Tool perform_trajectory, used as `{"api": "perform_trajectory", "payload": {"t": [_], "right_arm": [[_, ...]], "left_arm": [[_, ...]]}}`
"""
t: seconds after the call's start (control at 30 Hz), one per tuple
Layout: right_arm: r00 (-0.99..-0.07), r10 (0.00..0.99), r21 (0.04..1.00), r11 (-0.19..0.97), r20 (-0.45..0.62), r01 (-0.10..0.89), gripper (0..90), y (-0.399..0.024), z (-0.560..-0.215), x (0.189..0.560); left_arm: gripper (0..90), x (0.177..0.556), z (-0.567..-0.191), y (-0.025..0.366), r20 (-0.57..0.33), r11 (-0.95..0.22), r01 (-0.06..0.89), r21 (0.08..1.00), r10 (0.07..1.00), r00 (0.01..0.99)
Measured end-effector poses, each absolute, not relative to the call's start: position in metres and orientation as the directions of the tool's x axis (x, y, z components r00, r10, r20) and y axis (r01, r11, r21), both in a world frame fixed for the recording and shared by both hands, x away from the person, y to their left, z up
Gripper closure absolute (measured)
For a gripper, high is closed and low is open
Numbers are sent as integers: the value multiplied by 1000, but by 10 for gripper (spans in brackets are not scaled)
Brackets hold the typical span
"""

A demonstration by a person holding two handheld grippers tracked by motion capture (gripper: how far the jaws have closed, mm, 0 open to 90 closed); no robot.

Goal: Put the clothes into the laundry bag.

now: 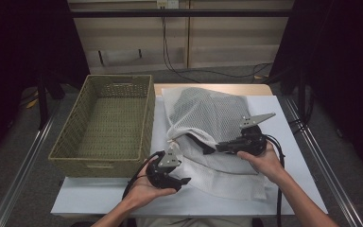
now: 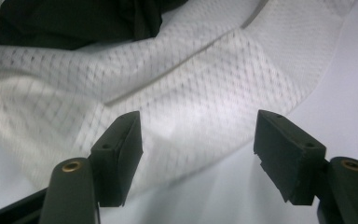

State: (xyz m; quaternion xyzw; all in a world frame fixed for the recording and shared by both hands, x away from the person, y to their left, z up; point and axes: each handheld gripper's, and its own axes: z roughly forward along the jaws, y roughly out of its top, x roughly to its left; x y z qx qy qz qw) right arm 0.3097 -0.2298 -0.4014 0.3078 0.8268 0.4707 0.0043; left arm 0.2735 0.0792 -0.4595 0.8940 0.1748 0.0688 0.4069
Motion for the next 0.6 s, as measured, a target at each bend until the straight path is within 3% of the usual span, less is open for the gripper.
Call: {"api": "perform_trajectory", "payload": {"t": [0.13, 0.33, 0.47, 0.6], "right_arm": [[-810, 515, 776, 374, 280, 507, 897, -226, -403, 311], [-815, 512, 776, 383, 273, 501, 896, -226, -403, 310], [-813, 516, 769, 393, 270, 504, 896, -227, -406, 310], [-811, 518, 765, 396, 271, 508, 896, -226, -407, 310]], "left_arm": [[332, 280, -470, 75, -35, -620, 283, 732, 381, 924], [402, 284, -478, 70, 13, -649, 277, 708, 404, 914], [565, 289, -479, 71, -18, -631, 308, 712, 422, 906], [870, 297, -481, 74, -66, -607, 328, 723, 413, 908]]}}
